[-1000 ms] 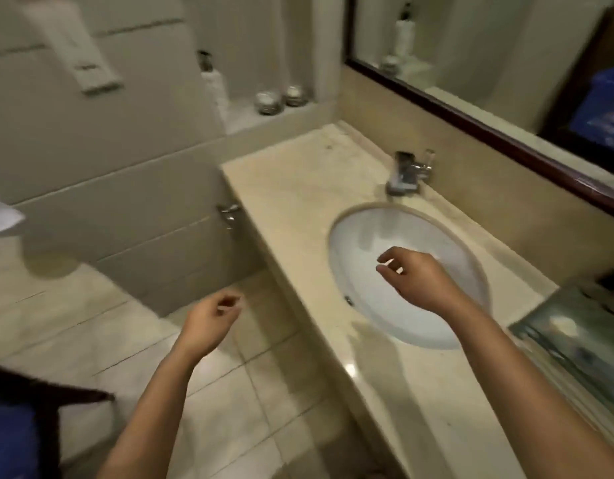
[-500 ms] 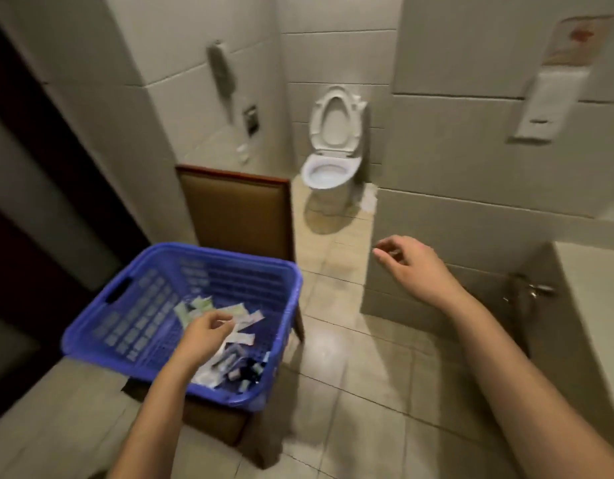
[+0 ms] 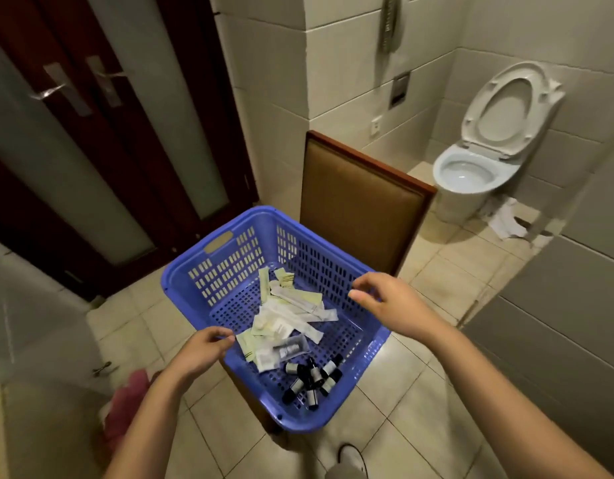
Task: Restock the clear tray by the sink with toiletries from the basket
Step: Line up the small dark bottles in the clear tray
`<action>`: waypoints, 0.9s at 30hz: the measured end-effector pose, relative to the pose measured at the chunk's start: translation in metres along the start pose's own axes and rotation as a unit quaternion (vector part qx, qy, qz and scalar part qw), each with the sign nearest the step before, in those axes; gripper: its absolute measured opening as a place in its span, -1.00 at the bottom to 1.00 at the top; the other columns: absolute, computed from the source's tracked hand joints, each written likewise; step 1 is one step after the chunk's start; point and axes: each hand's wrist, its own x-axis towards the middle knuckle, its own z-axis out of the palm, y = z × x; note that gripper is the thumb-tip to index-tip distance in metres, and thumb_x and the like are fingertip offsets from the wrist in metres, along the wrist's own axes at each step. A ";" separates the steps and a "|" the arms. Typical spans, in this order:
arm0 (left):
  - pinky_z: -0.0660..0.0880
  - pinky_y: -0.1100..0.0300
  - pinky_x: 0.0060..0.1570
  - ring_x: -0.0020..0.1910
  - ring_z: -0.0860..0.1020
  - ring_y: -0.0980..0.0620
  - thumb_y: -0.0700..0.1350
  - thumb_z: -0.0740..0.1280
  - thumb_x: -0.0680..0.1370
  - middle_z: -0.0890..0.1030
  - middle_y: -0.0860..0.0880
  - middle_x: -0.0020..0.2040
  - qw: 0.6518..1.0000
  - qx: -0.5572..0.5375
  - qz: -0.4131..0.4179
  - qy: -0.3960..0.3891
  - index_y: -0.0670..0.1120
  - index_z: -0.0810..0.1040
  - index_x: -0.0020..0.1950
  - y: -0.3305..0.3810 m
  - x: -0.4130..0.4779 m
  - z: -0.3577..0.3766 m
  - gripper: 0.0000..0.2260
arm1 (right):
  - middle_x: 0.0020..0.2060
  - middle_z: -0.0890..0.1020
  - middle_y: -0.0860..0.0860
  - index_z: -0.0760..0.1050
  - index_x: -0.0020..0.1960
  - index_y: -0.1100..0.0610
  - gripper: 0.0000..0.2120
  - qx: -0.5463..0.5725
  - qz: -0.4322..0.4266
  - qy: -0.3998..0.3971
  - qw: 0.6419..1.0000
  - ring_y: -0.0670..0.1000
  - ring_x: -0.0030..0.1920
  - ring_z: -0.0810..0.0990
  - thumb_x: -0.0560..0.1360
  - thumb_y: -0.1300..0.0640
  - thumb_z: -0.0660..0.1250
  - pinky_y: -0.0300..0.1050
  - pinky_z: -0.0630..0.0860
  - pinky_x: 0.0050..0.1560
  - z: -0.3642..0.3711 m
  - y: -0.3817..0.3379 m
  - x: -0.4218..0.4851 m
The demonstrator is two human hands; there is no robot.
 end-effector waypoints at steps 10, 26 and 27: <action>0.35 0.26 -0.32 -0.35 0.40 0.07 -0.17 0.26 0.58 0.48 -0.04 -0.26 0.993 0.012 -0.086 -0.082 -0.10 0.46 -0.05 0.025 0.086 0.092 -0.97 | -0.01 0.54 -0.01 0.45 0.22 0.11 -0.73 0.056 0.027 -0.179 0.982 -0.14 -0.13 0.51 0.61 0.02 0.17 -0.33 0.38 -0.14 0.047 0.057 0.119; 0.45 -0.03 0.15 0.22 0.44 -0.23 -0.24 0.21 0.55 0.31 -0.15 0.29 0.929 0.297 -0.163 -0.150 -0.07 0.30 0.39 -0.081 0.220 0.196 -0.60 | -0.43 0.25 0.05 0.17 -0.36 0.12 -0.65 -0.112 0.307 -0.338 0.883 0.00 -0.45 0.22 0.58 0.22 0.18 -0.15 0.16 -0.45 0.258 0.195 0.196; 0.45 -0.04 0.15 0.24 0.42 -0.21 -0.26 0.22 0.55 0.32 -0.15 0.29 0.924 0.309 -0.166 -0.151 -0.06 0.29 0.40 -0.088 0.223 0.201 -0.58 | -0.43 0.25 0.04 0.18 -0.35 0.12 -0.66 -0.112 0.314 -0.337 0.880 0.00 -0.45 0.21 0.57 0.22 0.18 -0.15 0.14 -0.44 0.267 0.198 0.197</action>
